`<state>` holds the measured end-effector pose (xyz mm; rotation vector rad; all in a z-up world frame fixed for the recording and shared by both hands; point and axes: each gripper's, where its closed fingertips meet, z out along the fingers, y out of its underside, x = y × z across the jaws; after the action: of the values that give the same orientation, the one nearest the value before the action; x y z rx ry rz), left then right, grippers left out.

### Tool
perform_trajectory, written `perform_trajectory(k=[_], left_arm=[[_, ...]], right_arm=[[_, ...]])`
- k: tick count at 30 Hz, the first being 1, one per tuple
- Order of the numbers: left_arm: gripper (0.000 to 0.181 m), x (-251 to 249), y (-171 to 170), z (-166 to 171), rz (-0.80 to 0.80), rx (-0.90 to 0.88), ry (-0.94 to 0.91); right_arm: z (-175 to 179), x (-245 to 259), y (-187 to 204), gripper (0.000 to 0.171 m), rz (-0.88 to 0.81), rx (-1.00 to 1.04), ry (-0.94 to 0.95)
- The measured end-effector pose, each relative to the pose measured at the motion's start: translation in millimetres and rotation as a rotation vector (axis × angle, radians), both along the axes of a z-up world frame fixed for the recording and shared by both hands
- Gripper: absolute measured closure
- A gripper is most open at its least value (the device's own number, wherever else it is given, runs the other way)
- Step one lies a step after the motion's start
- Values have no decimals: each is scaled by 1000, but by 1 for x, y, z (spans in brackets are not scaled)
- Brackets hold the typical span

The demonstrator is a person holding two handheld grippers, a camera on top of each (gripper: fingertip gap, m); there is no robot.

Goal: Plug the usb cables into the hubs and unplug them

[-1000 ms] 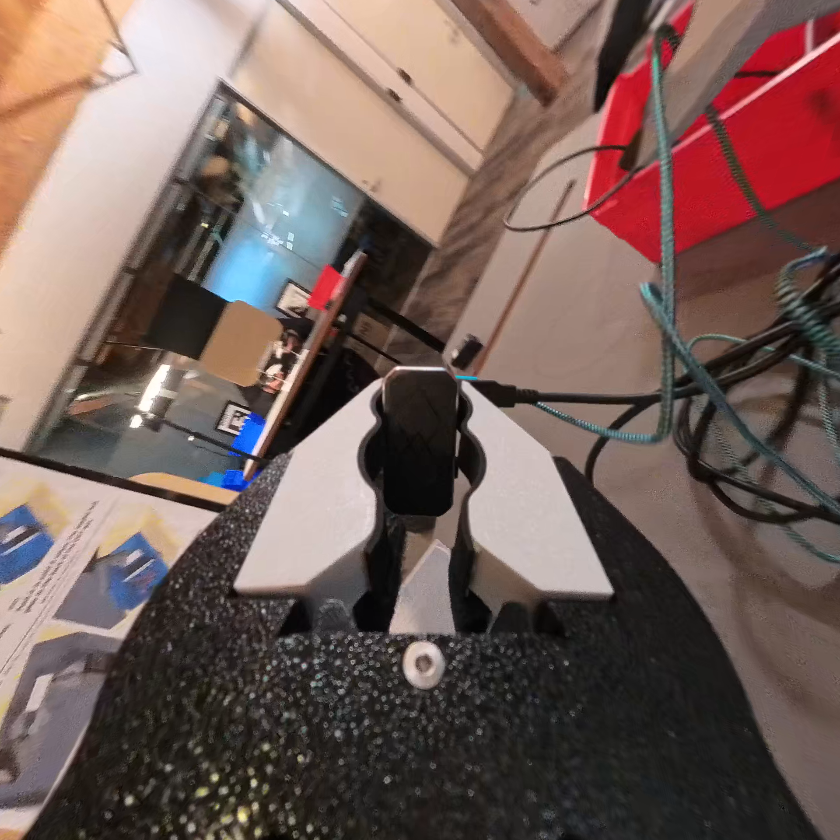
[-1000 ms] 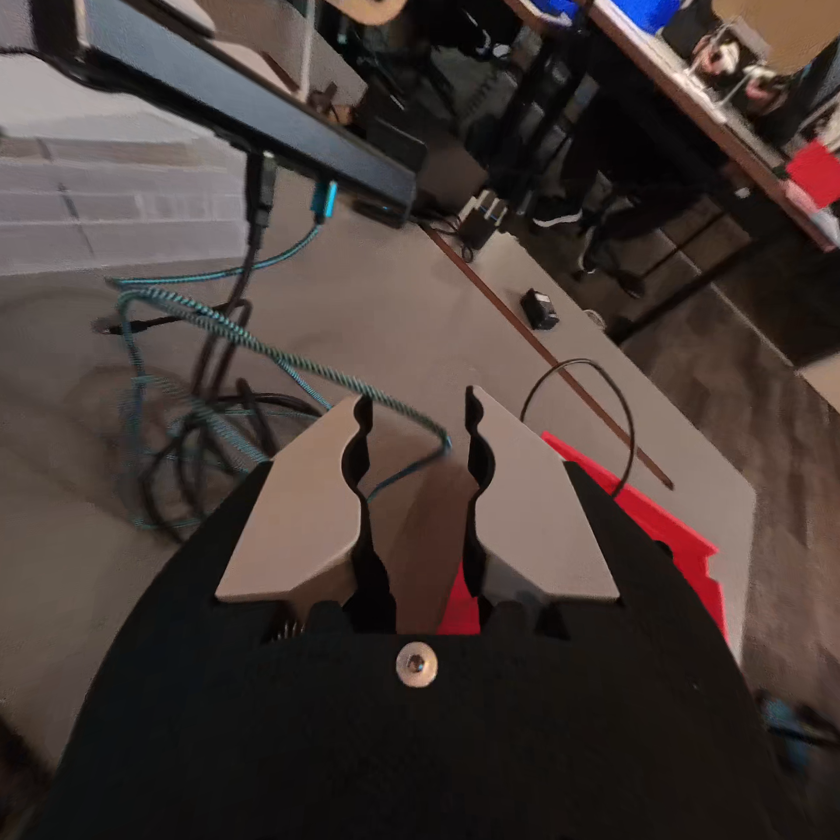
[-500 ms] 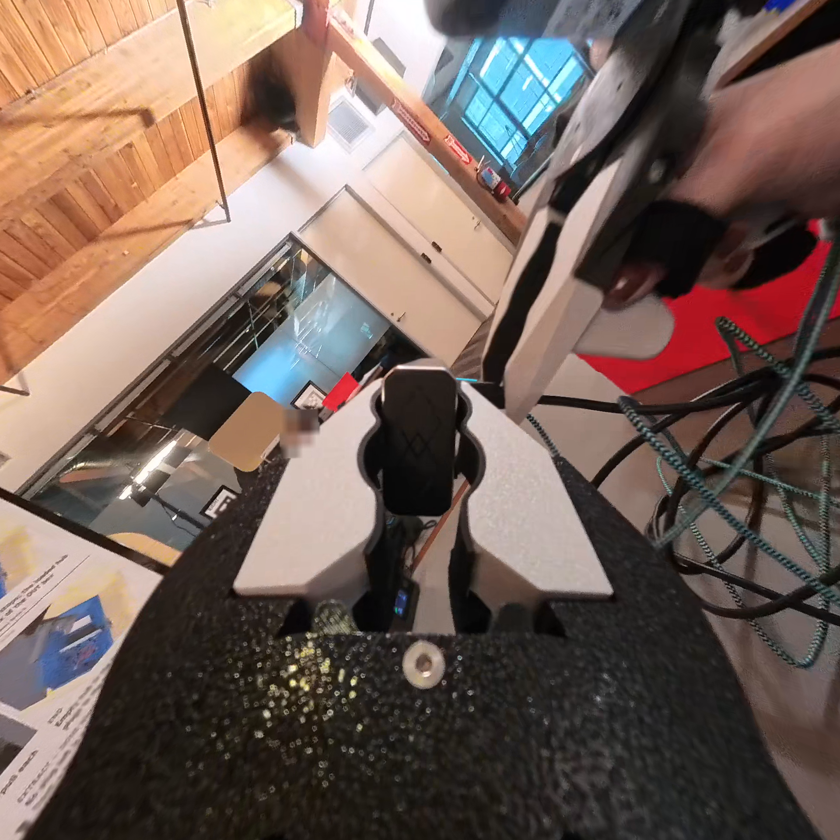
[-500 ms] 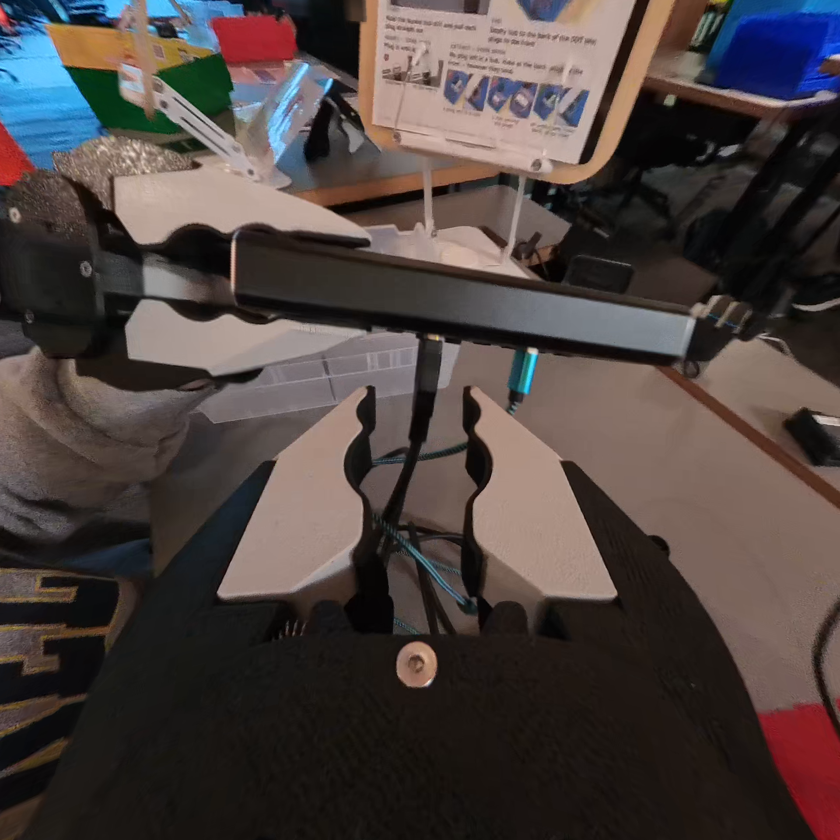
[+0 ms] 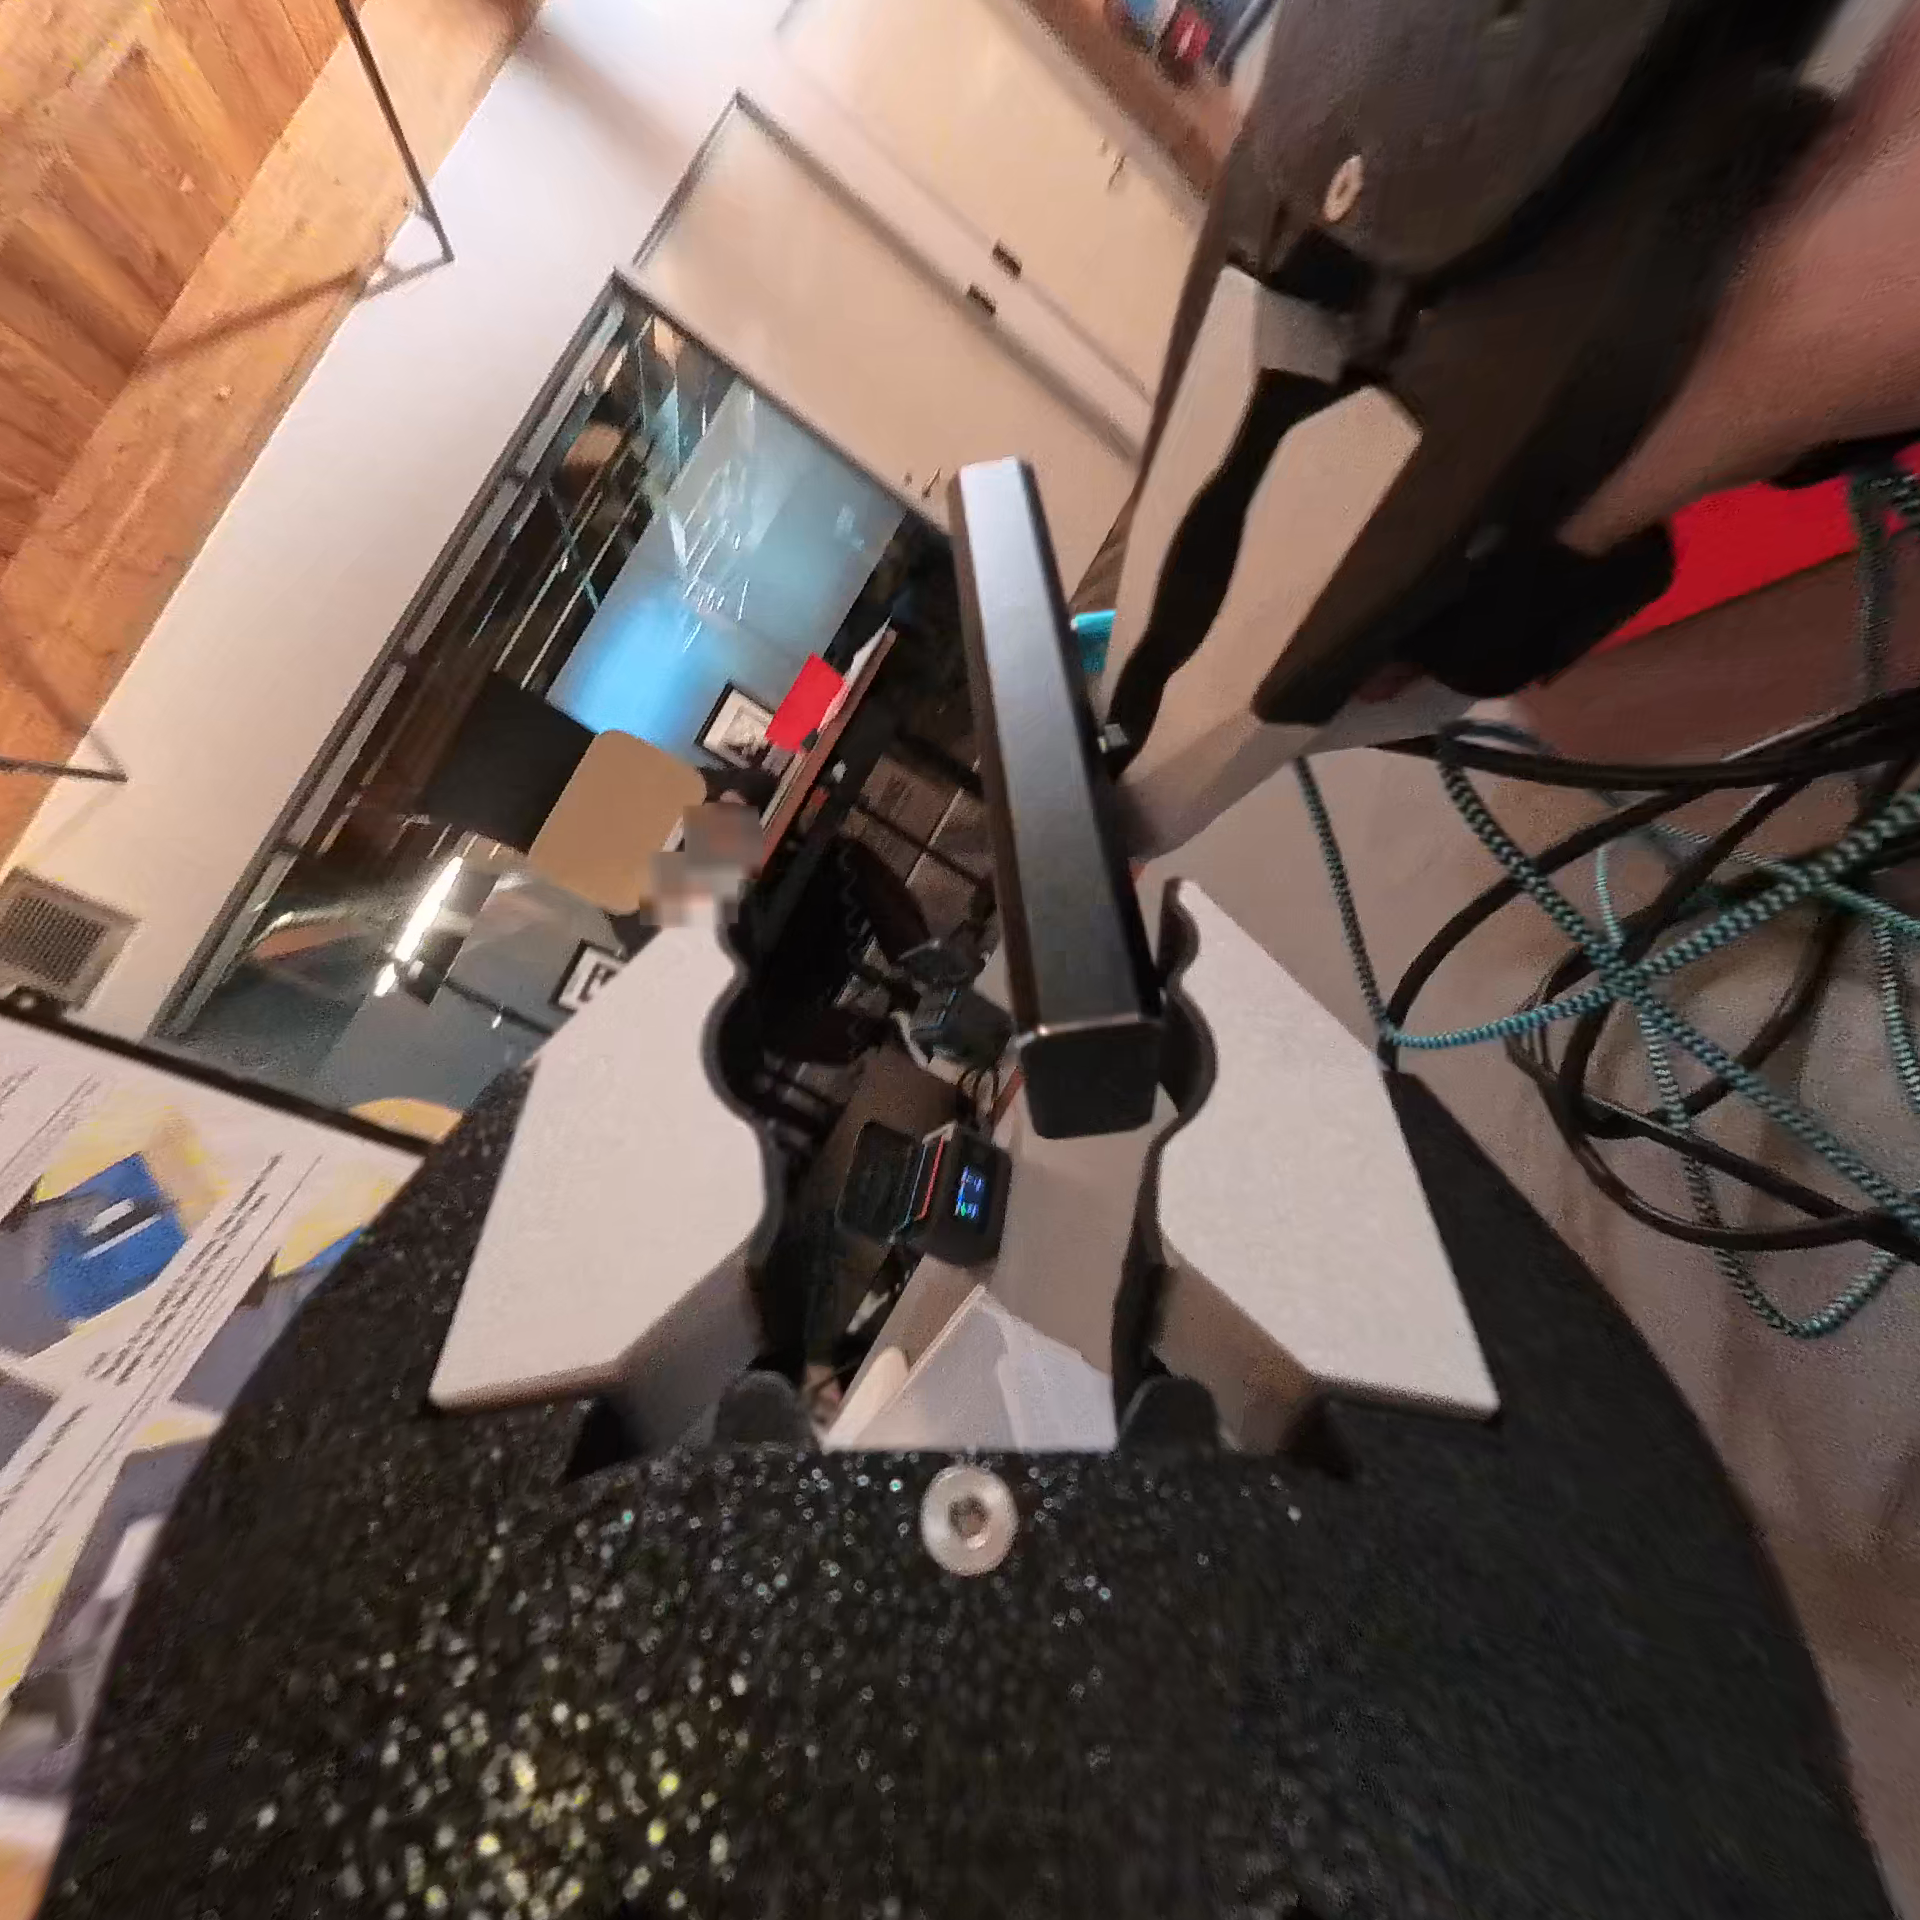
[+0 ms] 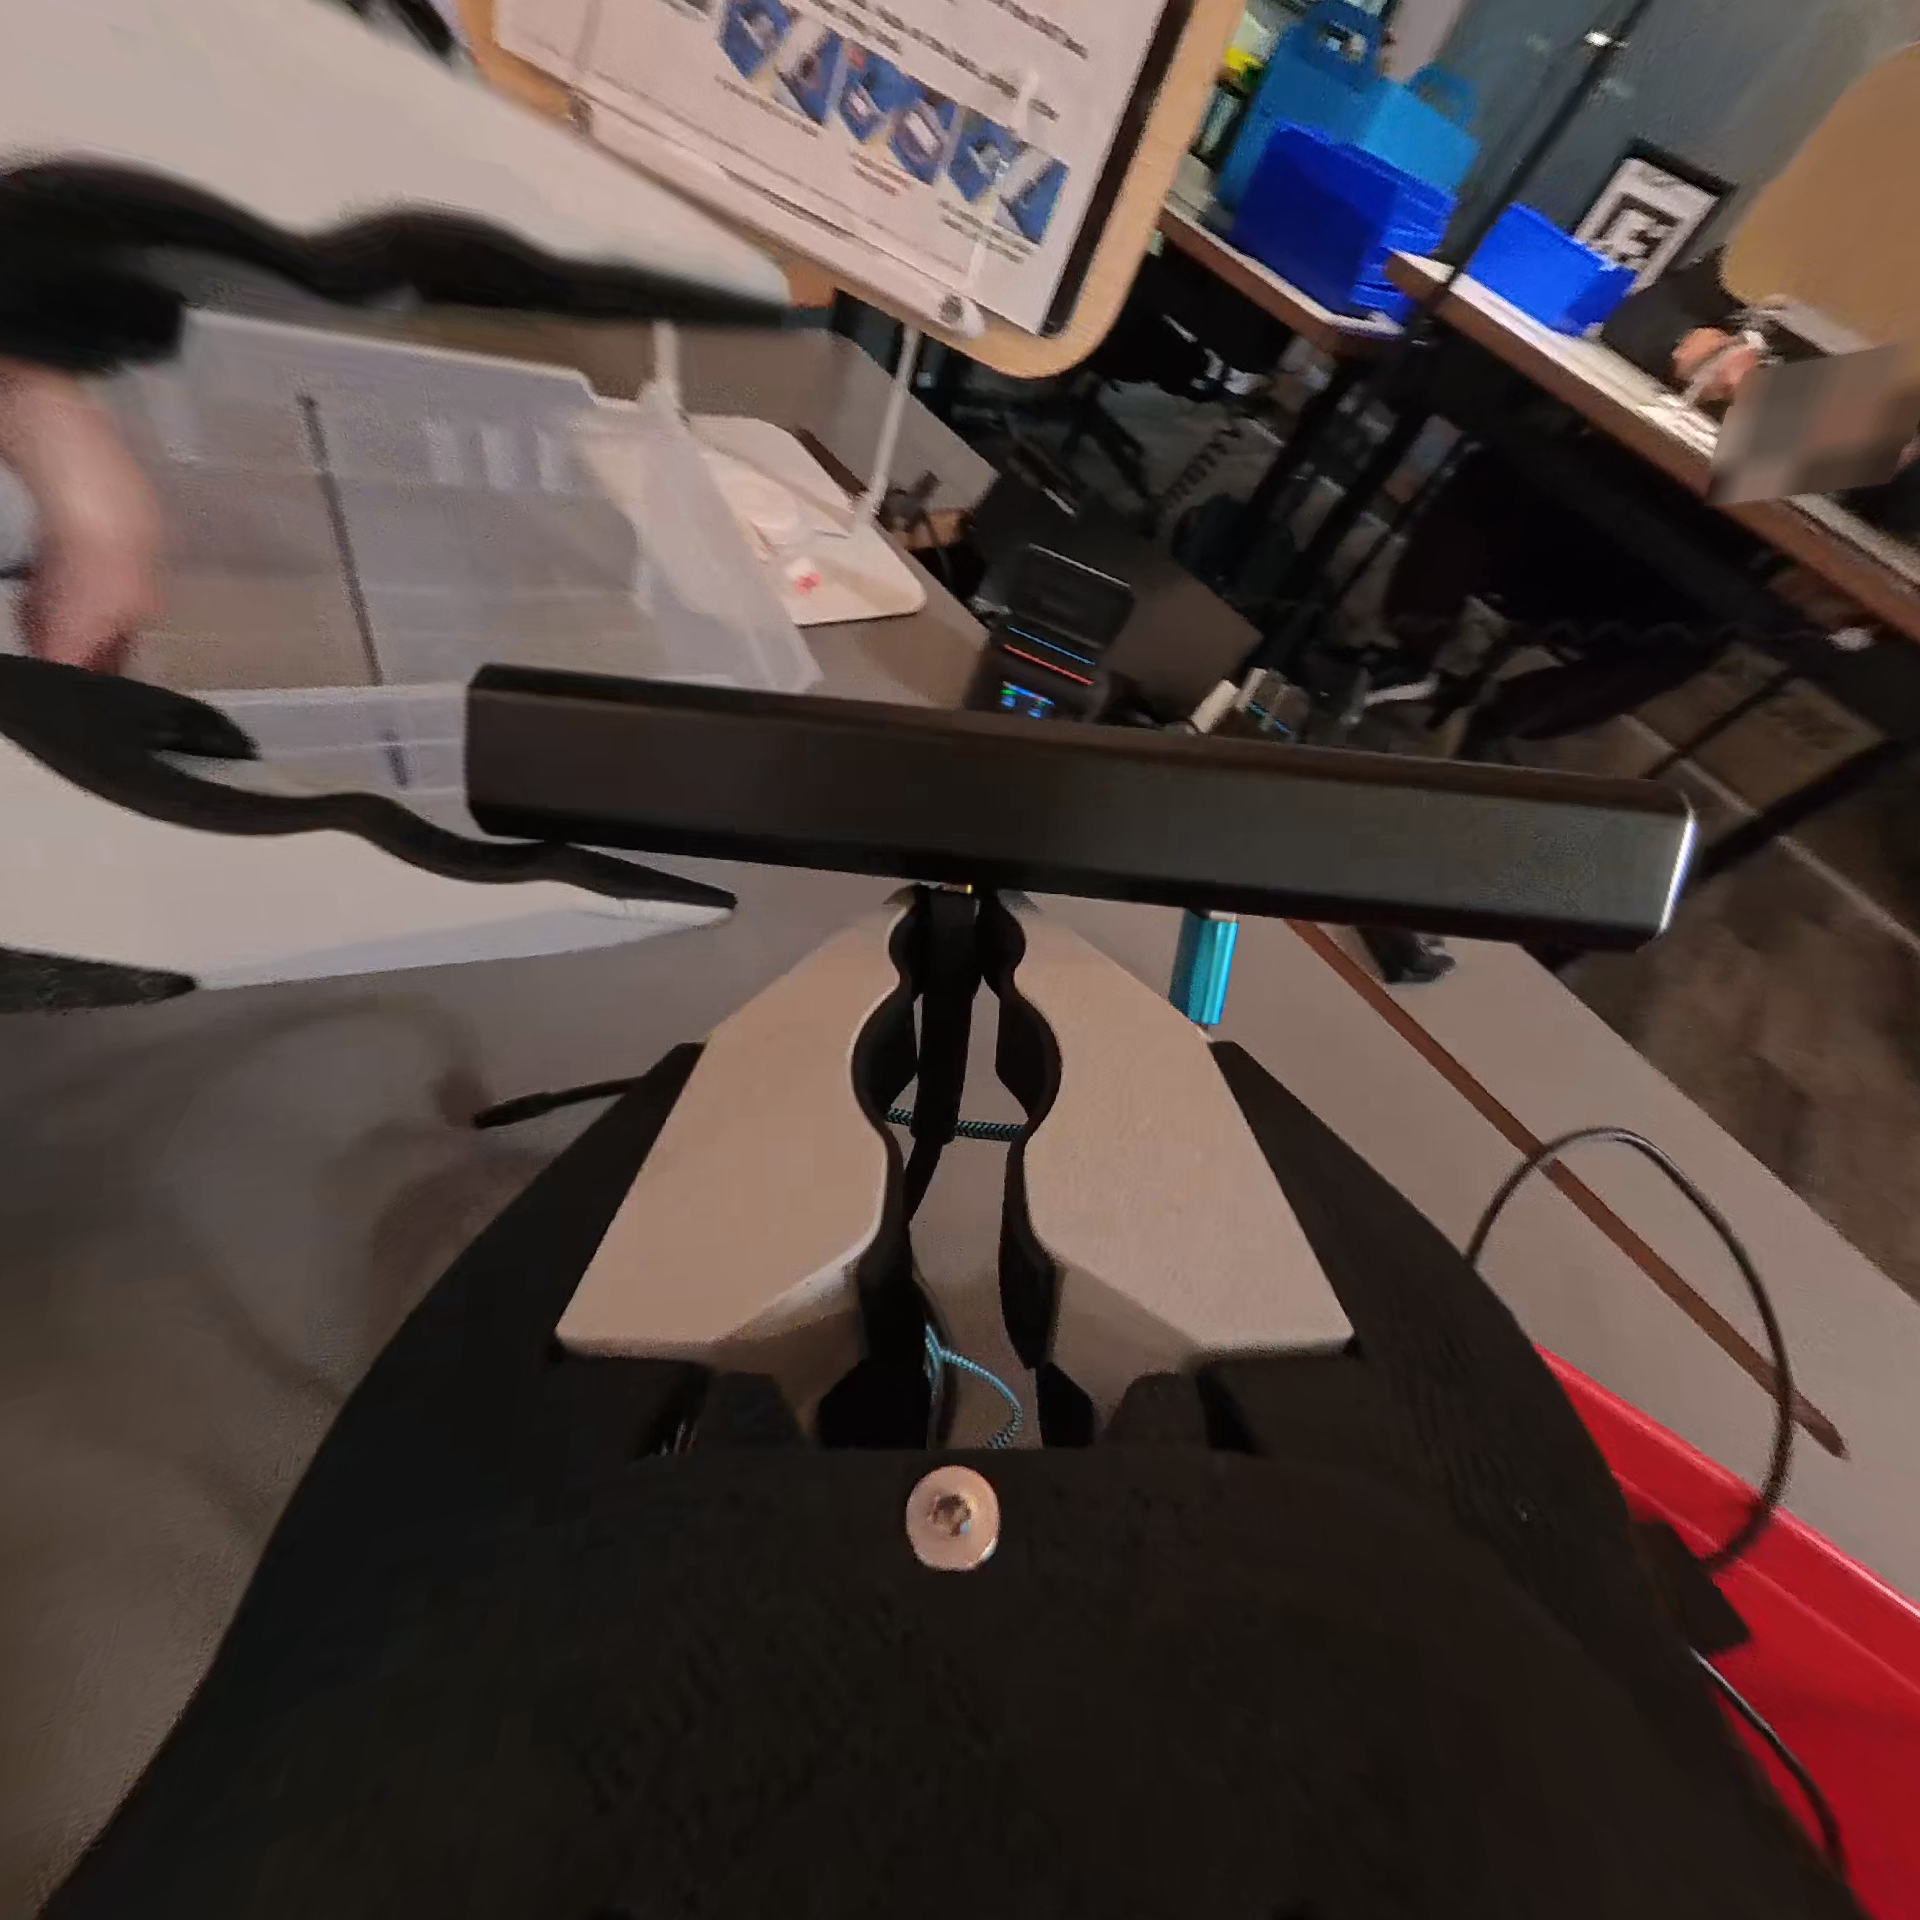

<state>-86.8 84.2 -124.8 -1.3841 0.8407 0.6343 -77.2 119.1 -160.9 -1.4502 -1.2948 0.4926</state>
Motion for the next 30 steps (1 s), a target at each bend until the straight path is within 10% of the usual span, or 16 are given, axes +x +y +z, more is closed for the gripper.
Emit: perform_trajectory(k=[1,11,30], left_arm=[[105,-1,1,0,32,-15,6],[153,-10,22,-25,196,-146,88],[155,16,44,-33,-23,-92,-236]], right_arm=[[-1,0,2,165,-26,14,-6],[5,-12,-12,165,-29,185,56],[6,19,7,165,-265,518,130]])
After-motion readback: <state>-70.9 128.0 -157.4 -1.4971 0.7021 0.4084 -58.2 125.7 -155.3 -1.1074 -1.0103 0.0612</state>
